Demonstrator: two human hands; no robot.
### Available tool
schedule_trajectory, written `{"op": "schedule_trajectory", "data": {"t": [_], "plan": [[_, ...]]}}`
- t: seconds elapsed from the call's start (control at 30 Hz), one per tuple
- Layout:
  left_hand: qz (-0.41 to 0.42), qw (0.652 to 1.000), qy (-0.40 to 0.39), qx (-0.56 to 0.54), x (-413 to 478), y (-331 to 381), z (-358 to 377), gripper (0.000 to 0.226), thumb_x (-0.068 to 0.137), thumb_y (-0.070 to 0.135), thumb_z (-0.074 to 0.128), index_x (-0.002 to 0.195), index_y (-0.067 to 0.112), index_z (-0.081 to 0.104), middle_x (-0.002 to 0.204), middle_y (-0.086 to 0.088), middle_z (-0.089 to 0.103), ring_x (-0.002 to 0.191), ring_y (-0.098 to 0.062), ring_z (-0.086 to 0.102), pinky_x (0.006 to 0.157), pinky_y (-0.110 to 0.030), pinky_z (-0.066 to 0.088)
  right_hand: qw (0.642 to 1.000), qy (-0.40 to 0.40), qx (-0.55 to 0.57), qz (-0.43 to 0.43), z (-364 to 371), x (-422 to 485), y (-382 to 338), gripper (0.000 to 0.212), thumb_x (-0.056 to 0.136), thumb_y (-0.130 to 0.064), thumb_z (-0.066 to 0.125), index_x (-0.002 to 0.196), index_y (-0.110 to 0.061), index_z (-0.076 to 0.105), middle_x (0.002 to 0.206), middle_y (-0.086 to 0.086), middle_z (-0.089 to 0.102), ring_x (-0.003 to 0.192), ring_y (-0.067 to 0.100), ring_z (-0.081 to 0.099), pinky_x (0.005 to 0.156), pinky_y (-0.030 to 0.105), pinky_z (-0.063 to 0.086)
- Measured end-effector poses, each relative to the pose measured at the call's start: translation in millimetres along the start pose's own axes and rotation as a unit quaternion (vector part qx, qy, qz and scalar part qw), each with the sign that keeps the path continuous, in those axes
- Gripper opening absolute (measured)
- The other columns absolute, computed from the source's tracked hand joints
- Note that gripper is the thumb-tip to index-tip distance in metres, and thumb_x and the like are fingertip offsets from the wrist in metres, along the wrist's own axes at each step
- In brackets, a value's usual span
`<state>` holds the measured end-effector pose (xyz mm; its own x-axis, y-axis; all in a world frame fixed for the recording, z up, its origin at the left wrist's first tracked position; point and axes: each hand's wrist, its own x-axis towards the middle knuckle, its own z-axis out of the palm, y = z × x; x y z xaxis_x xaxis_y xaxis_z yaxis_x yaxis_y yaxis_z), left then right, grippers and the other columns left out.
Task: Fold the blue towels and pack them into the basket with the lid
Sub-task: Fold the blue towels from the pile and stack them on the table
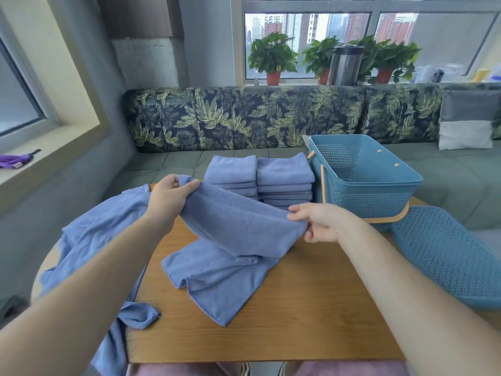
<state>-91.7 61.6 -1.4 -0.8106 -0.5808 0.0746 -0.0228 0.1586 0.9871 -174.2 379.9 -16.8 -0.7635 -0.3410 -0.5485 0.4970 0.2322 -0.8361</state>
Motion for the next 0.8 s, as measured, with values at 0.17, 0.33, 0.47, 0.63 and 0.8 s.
{"op": "schedule_trajectory", "data": {"t": [0.17, 0.33, 0.47, 0.63, 0.8], "plan": [[-0.012, 1.000, -0.003, 0.014, 1.3, 4.3, -3.6, 0.030, 0.085, 0.029, 0.079, 0.097, 0.006, 0.065, 0.084, -0.003, 0.066, 0.077, -0.019, 0.059, 0.071, -0.035, 0.047, 0.997, -0.039, 0.065, 0.002, -3.1, -5.7, 1.0, 0.025, 0.094, -0.010, 0.064, 0.112, -0.027, 0.063, 0.080, -0.004, 0.065, 0.055, 0.009, 0.051, 0.043, 0.019, 0.026], [-0.011, 1.000, -0.006, -0.014, 3.3, 26.1, -4.7, 0.018, 0.085, 0.030, 0.078, 0.084, 0.016, 0.066, 0.077, 0.000, 0.064, 0.068, -0.017, 0.056, 0.063, -0.031, 0.044, 0.963, 0.082, 0.189, -0.172, -0.2, -11.6, -22.6, 0.009, 0.091, -0.017, 0.065, 0.096, -0.025, 0.065, 0.087, -0.004, 0.064, 0.062, 0.010, 0.048, 0.055, 0.024, 0.030], [0.010, 0.998, -0.026, -0.064, 7.6, 59.9, -9.5, 0.008, 0.089, 0.023, 0.073, 0.083, 0.020, 0.070, 0.074, 0.001, 0.066, 0.066, -0.013, 0.056, 0.062, -0.027, 0.045, 0.942, 0.085, 0.190, -0.265, -4.7, -27.3, -48.7, 0.016, 0.090, -0.004, 0.067, 0.095, -0.018, 0.063, 0.093, 0.004, 0.068, 0.076, 0.019, 0.064, 0.071, 0.028, 0.051], [0.064, 0.996, -0.017, -0.054, 20.4, 106.2, -20.8, 0.007, 0.088, 0.025, 0.074, 0.083, 0.021, 0.071, 0.071, 0.004, 0.065, 0.063, -0.013, 0.055, 0.061, -0.027, 0.045, 0.920, 0.126, 0.140, -0.343, -7.3, -53.2, -101.3, 0.025, 0.084, 0.003, 0.075, 0.095, -0.012, 0.059, 0.090, 0.008, 0.065, 0.077, 0.021, 0.066, 0.073, 0.033, 0.056], [0.125, 0.990, 0.037, 0.056, 34.1, 146.7, -29.6, 0.017, 0.086, 0.037, 0.074, 0.085, 0.022, 0.068, 0.077, 0.005, 0.064, 0.068, -0.013, 0.056, 0.066, -0.032, 0.051, 0.900, 0.172, 0.090, -0.390, -9.3, -81.1, -145.1, 0.027, 0.081, 0.002, 0.078, 0.097, -0.012, 0.060, 0.100, 0.009, 0.063, 0.091, 0.024, 0.065, 0.091, 0.049, 0.056]]}}
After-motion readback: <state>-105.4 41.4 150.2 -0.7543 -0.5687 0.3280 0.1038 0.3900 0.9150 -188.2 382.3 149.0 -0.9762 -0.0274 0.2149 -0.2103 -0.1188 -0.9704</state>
